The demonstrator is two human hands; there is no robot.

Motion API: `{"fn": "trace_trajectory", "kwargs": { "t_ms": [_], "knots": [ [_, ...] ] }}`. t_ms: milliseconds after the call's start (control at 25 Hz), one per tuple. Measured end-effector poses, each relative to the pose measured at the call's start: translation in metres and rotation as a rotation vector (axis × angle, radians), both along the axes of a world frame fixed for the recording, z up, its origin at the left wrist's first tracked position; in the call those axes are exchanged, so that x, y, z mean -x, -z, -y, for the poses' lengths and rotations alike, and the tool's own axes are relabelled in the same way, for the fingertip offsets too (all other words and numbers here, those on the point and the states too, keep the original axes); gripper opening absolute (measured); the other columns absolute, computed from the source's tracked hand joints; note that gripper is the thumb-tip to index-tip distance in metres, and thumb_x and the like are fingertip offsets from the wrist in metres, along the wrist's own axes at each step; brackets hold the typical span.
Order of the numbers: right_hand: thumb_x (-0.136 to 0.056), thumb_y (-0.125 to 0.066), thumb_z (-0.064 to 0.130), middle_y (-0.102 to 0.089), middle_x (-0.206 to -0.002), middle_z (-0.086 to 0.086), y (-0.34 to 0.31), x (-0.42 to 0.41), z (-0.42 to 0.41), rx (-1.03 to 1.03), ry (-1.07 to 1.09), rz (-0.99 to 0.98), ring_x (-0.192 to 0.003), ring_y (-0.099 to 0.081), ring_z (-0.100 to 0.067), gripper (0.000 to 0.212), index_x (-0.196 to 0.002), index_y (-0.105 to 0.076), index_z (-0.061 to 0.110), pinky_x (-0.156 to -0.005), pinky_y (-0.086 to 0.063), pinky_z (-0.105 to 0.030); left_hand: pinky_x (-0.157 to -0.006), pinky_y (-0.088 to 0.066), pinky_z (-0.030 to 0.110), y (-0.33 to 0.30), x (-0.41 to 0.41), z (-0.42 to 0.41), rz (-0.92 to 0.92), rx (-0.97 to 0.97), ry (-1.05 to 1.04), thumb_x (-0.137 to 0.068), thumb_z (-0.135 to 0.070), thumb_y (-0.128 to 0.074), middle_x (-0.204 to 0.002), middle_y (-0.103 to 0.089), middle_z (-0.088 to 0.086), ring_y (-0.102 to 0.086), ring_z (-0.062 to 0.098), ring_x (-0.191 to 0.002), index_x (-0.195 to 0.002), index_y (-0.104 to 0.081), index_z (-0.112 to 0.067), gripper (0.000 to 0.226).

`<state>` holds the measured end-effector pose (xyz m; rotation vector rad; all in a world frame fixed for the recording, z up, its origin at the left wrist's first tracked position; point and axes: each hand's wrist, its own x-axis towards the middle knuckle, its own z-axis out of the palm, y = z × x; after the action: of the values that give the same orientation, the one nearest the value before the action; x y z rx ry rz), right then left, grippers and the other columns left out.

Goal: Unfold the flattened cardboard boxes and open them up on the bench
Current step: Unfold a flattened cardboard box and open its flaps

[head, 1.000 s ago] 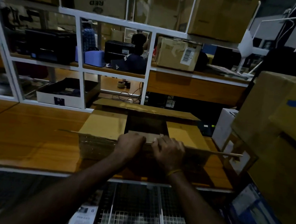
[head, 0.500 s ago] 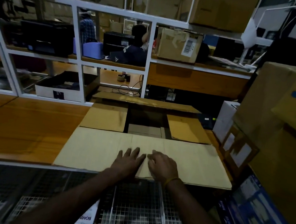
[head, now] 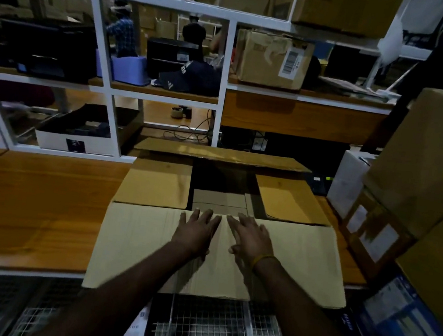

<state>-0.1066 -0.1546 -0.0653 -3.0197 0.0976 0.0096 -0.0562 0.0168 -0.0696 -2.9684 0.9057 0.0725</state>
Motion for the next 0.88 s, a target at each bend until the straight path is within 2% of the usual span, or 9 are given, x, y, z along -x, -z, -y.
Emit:
{"fn": "trace_trajectory", "kwargs": {
  "t_ms": [160, 280, 400, 480, 600, 880],
  "knots": [
    [-0.079, -0.077, 0.027, -0.045, -0.143, -0.004, 0.005, -0.019, -0.004, 0.043, 0.058, 0.081, -0.132, -0.040, -0.025, 0.080, -0.146, -0.033, 0.033, -0.113, -0.026, -0.047, -0.112, -0.018, 0.067, 0.003, -0.017, 0.005, 0.014, 0.036, -0.060, -0.074, -0.030, -0.081, -0.152, -0.030, 0.008, -0.026, 0.034, -0.141, -0.153, -0.016, -0.024, 0.102],
    [-0.084, -0.071, 0.023, -0.054, -0.131, -0.001, 0.010, -0.025, -0.007, 0.030, 0.081, 0.157, -0.123, -0.047, -0.023, 0.059, -0.135, -0.044, 0.032, -0.111, -0.028, -0.047, -0.109, -0.032, 0.057, 0.004, -0.025, 0.003, 0.061, 0.101, -0.059, -0.074, -0.029, -0.078, -0.139, -0.046, 0.008, -0.044, 0.033, -0.128, -0.142, -0.037, -0.024, 0.079],
    [-0.087, -0.067, 0.023, -0.060, -0.121, -0.002, 0.007, -0.022, -0.011, 0.040, 0.068, 0.206, -0.111, -0.054, -0.023, 0.041, -0.126, -0.053, 0.027, -0.099, -0.038, -0.040, -0.084, -0.048, 0.040, -0.001, -0.025, 0.000, 0.121, 0.138, -0.083, -0.073, -0.027, -0.077, -0.119, -0.060, 0.005, -0.059, 0.031, -0.105, -0.124, -0.055, -0.023, 0.056],
    [-0.088, -0.066, 0.024, -0.062, -0.116, -0.002, 0.004, -0.015, -0.016, 0.049, 0.057, 0.218, -0.105, -0.056, -0.023, 0.034, -0.121, -0.056, 0.024, -0.090, -0.042, -0.036, -0.072, -0.048, 0.035, -0.006, -0.018, -0.005, 0.142, 0.156, -0.097, -0.076, -0.023, -0.072, -0.108, -0.064, 0.004, -0.063, 0.030, -0.095, -0.111, -0.061, -0.022, 0.037],
    [-0.088, -0.066, 0.023, -0.061, -0.113, -0.003, 0.003, 0.004, -0.025, 0.054, 0.026, 0.232, -0.103, -0.056, -0.024, 0.028, -0.116, -0.058, 0.023, -0.083, -0.043, -0.035, -0.070, -0.048, 0.034, -0.007, 0.001, -0.014, 0.190, 0.183, -0.107, -0.085, -0.018, -0.059, -0.099, -0.066, 0.004, -0.064, 0.028, -0.088, -0.101, -0.064, -0.020, 0.017],
    [-0.089, -0.062, 0.020, -0.060, -0.109, 0.000, 0.007, 0.064, -0.056, 0.015, -0.032, 0.273, -0.102, -0.055, -0.024, 0.022, -0.110, -0.058, 0.024, -0.077, -0.037, -0.035, -0.060, -0.041, 0.029, -0.005, 0.063, -0.045, 0.235, 0.186, -0.161, -0.088, -0.016, -0.055, -0.095, -0.067, 0.001, -0.065, 0.023, -0.085, -0.095, -0.067, -0.021, 0.015]
  ]
}}
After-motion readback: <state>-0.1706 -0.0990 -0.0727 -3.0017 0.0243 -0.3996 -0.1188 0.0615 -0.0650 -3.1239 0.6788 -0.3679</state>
